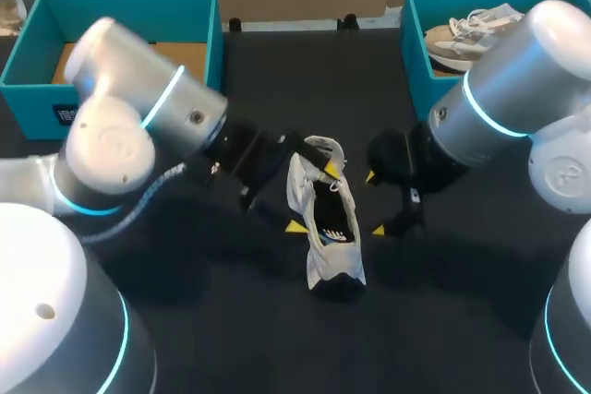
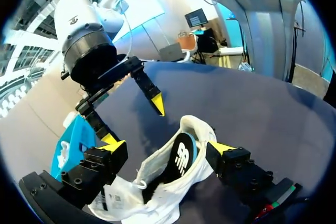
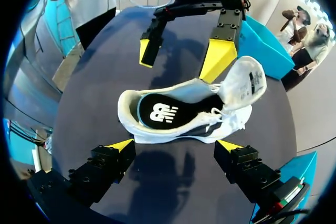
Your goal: Take the shoe out of the shoebox, open the shoe tongue, remove and reinsert the insole, then place the shoe into the shoebox
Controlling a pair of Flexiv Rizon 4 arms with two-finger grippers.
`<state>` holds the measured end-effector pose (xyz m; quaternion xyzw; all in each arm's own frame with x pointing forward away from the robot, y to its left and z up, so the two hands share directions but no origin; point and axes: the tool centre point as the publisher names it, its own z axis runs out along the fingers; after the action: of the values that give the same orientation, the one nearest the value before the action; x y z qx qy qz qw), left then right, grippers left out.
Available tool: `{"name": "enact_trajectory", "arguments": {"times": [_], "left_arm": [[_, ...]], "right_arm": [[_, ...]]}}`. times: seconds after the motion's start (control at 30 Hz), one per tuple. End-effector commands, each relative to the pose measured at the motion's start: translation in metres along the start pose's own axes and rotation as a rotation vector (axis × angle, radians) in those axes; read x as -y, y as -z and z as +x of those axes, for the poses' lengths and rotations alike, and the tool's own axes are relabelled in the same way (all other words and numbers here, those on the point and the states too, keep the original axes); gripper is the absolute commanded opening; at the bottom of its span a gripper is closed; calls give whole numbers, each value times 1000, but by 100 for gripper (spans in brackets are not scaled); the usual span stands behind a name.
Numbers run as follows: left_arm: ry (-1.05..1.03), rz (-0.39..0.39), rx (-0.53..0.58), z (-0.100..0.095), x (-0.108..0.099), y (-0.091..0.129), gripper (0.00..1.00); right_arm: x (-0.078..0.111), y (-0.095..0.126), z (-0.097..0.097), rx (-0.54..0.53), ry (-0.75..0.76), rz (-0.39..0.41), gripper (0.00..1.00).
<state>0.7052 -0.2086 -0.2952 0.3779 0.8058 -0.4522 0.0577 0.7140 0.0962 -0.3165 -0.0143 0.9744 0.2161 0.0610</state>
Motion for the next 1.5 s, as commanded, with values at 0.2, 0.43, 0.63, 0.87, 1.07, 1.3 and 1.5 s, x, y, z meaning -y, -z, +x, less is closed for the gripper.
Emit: {"name": "enact_trajectory", "arguments": {"times": [0.2, 0.43, 0.63, 0.87, 1.07, 1.3, 1.5], "left_arm": [[-2, -16, -135, -10, 7, 8, 100], [-2, -16, -135, -10, 7, 8, 100], [-2, -16, -135, -10, 7, 8, 100], [-1, -9, -161, -8, 8, 5, 100], [-55, -67, -212, -11, 9, 8, 100], [-88, -122, -302, -13, 9, 9, 100], [-138, -107, -438, -10, 8, 10, 100]], "right_arm": [[14, 50, 1, -6, -1, 35, 100], [27, 82, -8, -8, -4, 30, 100], [34, 108, -14, -52, 17, 36, 100], [45, 137, -20, -58, 15, 27, 100], [48, 151, -24, -65, 22, 30, 100], [48, 151, -24, -71, 20, 20, 100], [48, 151, -24, -71, 20, 20, 100]]}}
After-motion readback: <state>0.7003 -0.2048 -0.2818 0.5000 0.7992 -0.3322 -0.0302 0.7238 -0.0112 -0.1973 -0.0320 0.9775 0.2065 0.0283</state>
